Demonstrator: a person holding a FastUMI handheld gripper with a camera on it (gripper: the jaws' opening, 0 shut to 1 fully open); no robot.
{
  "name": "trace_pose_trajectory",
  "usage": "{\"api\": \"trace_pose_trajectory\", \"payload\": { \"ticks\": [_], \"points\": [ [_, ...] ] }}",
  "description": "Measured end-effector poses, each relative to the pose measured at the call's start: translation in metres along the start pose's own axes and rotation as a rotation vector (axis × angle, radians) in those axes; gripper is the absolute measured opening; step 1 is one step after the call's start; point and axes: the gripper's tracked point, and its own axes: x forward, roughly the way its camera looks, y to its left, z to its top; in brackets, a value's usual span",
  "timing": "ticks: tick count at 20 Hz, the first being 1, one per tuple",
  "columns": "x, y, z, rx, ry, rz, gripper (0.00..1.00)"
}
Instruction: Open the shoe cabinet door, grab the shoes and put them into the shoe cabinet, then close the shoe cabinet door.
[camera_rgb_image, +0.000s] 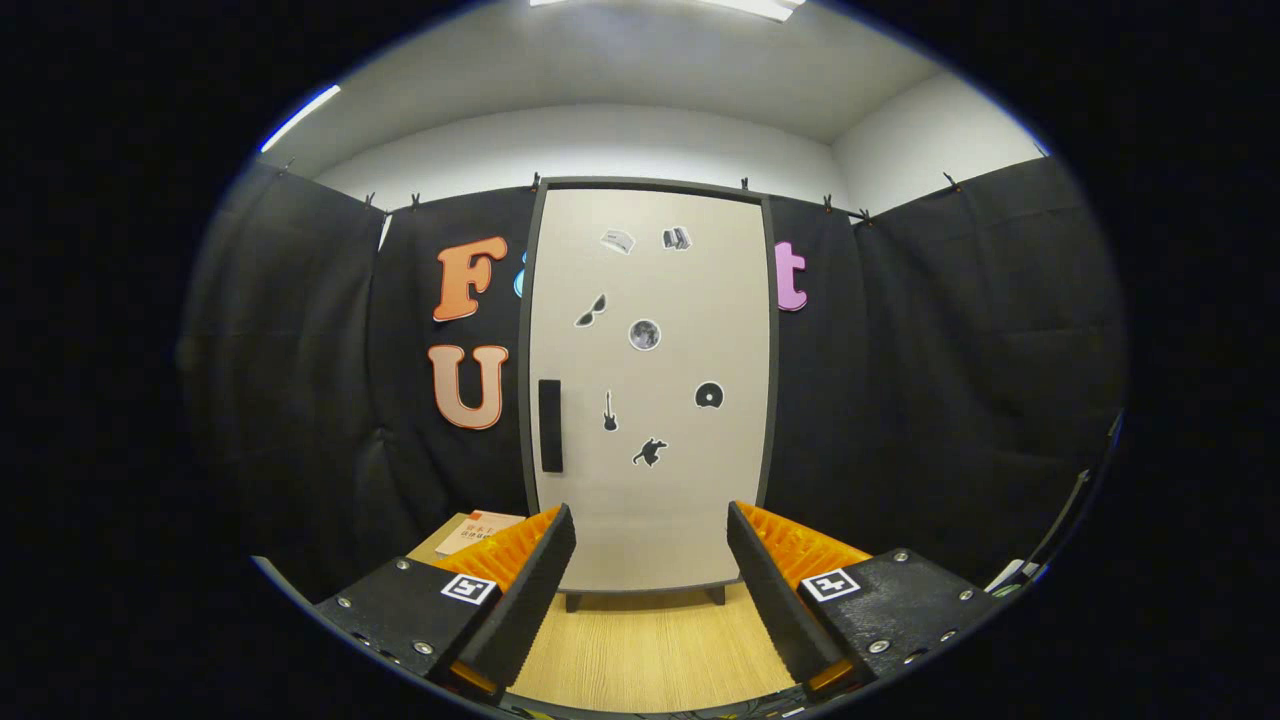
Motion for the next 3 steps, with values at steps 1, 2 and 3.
{"api": "trace_pose_trajectory", "payload": {
  "ticks": [1, 2, 3],
  "points": [
    [-0.0011, -0.0016, -0.0008, 0.003, 0.003, 0.002, 0.95],
    [-0.0017, -0.0025, -0.0014, 0.004, 0.005, 0.002, 0.95],
    [-0.0019, -0.0036, -0.0025, 0.001, 0.008, 0.001, 0.95]
  ]
}}
